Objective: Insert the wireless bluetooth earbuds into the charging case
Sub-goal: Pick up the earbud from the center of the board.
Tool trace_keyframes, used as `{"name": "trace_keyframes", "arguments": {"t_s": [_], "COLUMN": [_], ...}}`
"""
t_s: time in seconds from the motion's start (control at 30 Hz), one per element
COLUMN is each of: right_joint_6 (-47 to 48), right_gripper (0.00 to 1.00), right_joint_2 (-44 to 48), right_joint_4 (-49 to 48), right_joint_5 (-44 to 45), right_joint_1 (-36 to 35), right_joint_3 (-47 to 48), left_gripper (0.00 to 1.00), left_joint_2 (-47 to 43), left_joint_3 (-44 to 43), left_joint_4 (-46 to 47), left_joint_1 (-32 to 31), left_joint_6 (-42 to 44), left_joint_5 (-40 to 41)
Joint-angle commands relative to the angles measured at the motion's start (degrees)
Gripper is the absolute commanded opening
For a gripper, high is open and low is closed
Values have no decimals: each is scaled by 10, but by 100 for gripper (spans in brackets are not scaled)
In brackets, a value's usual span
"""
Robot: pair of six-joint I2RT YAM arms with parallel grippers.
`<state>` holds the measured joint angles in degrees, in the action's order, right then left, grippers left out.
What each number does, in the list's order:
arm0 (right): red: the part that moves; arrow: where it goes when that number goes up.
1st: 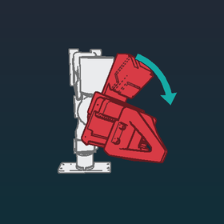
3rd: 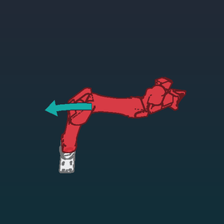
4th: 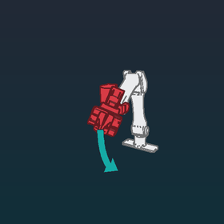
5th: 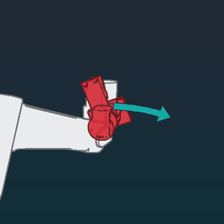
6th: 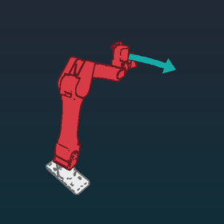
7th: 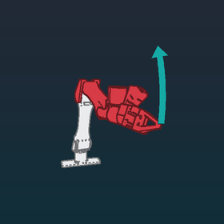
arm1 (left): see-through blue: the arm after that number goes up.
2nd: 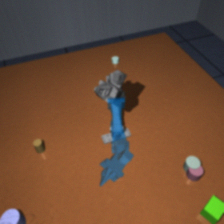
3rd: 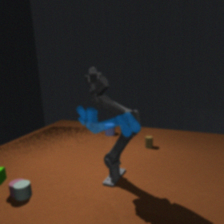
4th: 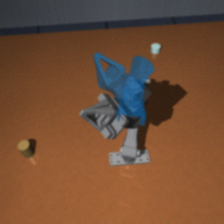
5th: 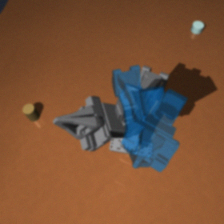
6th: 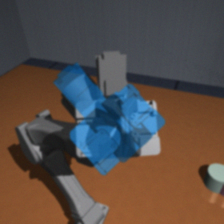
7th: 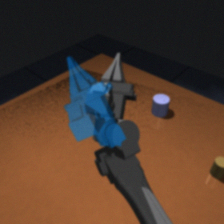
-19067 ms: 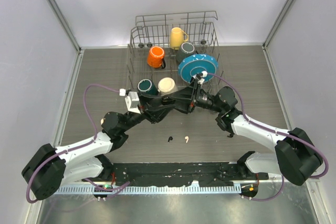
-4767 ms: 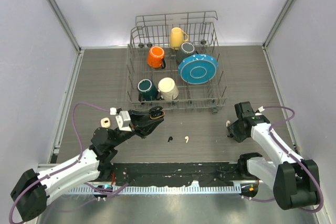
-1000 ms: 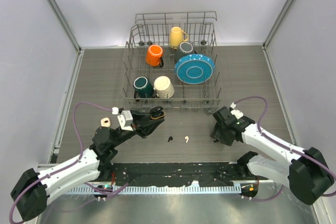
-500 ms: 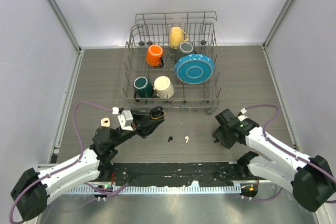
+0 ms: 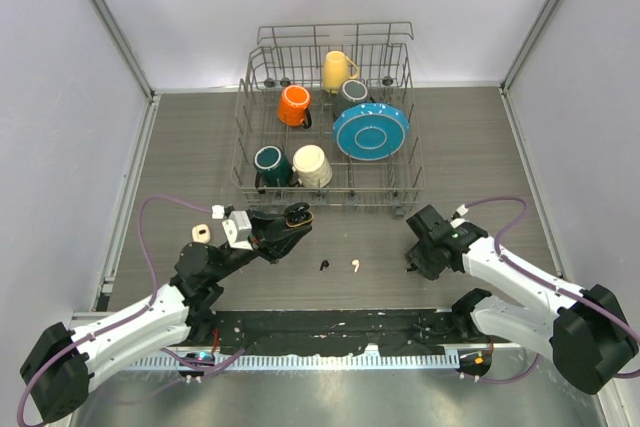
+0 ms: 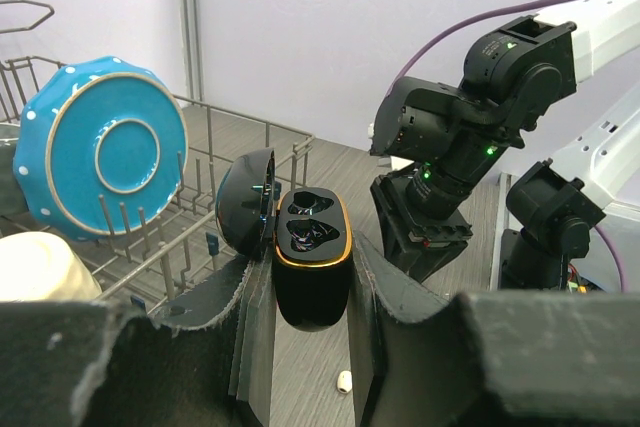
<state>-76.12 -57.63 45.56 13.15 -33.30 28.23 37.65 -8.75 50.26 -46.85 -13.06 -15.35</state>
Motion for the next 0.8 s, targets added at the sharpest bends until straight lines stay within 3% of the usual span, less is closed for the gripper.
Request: {"name": "trace_keyframes", "arguments": {"t_s": [0.0, 0.77], "right_joint_6": [-13, -21], "right_gripper": [42, 36], "right_joint_2": [-2, -19], "right_joint_4": [-20, -42], "right_joint_5": [27, 36], "right_joint_1": [-3, -1], "right_joint_3": [2, -26], "left_gripper": [0, 0], "left_joint_2": [0, 0], "left_joint_3": [1, 1], "left_joint_4": [21, 17], "left_joint_1": [0, 0], "left_joint_6": [8, 8], "left_joint_5": [9, 9]}}
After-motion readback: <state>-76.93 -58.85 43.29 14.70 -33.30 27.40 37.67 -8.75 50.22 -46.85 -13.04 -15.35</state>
